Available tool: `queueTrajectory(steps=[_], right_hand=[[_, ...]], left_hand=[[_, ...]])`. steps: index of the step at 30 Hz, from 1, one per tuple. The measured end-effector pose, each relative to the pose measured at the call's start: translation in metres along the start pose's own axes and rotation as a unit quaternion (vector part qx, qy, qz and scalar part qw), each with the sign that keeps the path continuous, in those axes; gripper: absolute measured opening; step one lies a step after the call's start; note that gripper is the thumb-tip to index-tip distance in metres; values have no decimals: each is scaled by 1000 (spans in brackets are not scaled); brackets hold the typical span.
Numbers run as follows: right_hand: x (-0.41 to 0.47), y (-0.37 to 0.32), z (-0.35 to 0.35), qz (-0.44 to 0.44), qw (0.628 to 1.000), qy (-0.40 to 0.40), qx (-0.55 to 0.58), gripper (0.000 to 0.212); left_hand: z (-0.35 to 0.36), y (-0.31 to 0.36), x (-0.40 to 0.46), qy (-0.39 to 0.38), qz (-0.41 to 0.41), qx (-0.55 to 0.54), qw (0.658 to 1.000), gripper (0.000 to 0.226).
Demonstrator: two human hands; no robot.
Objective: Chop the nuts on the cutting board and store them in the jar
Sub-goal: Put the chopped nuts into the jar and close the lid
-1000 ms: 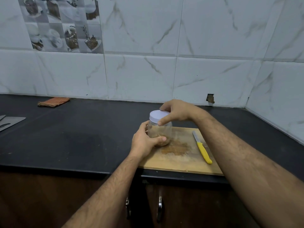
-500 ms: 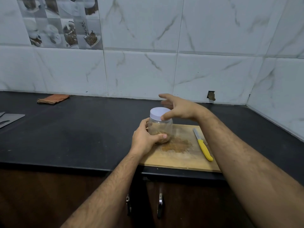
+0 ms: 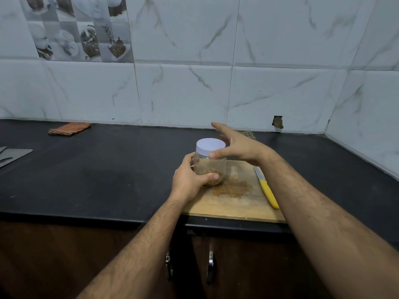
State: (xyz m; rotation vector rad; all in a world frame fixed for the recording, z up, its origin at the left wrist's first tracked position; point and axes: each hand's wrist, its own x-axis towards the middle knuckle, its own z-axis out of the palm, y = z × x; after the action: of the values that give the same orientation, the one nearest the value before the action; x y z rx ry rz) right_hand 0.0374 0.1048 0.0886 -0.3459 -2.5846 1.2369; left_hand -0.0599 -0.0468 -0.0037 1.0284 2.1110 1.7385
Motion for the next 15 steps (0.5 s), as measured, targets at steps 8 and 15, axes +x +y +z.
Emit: queueTrajectory(steps=[8, 15], right_hand=[[1, 3, 3, -7, 1000, 7, 25, 94], [2, 3, 17, -24, 998, 59, -27, 99]], left_hand=[[0, 0, 1, 0, -1, -3, 1000, 89], [1, 2, -1, 0, -1, -3, 1000, 87]])
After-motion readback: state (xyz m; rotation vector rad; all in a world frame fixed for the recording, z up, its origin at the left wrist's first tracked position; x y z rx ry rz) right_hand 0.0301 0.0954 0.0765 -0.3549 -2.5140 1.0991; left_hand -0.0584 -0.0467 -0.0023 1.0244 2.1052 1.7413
